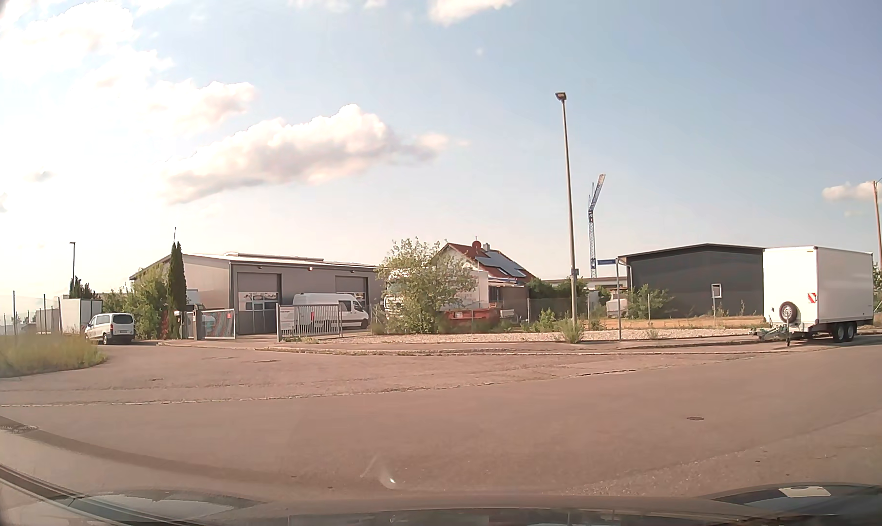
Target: Follow the waypoints while adhering to traffic rules and regulations
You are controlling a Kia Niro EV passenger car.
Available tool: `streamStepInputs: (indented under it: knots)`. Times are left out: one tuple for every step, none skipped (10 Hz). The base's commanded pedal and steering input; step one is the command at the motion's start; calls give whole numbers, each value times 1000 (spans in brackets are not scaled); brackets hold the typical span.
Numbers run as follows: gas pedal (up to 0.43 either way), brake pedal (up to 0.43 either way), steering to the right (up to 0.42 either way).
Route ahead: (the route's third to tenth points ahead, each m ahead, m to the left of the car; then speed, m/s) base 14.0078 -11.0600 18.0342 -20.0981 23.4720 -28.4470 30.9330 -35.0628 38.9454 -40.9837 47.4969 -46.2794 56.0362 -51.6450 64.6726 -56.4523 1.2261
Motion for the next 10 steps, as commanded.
streamStepInputs:
  knots:
    - [0, 18, 367]
    - [0, 18, 383]
    - [0, 18, 391]
    - [0, 18, 399]
    - [0, 18, 403]
    - [0, 18, 404]
    - [0, 18, 404]
    - [0, 18, 405]
    - [0, 18, 407]
    - [0, 18, 407]
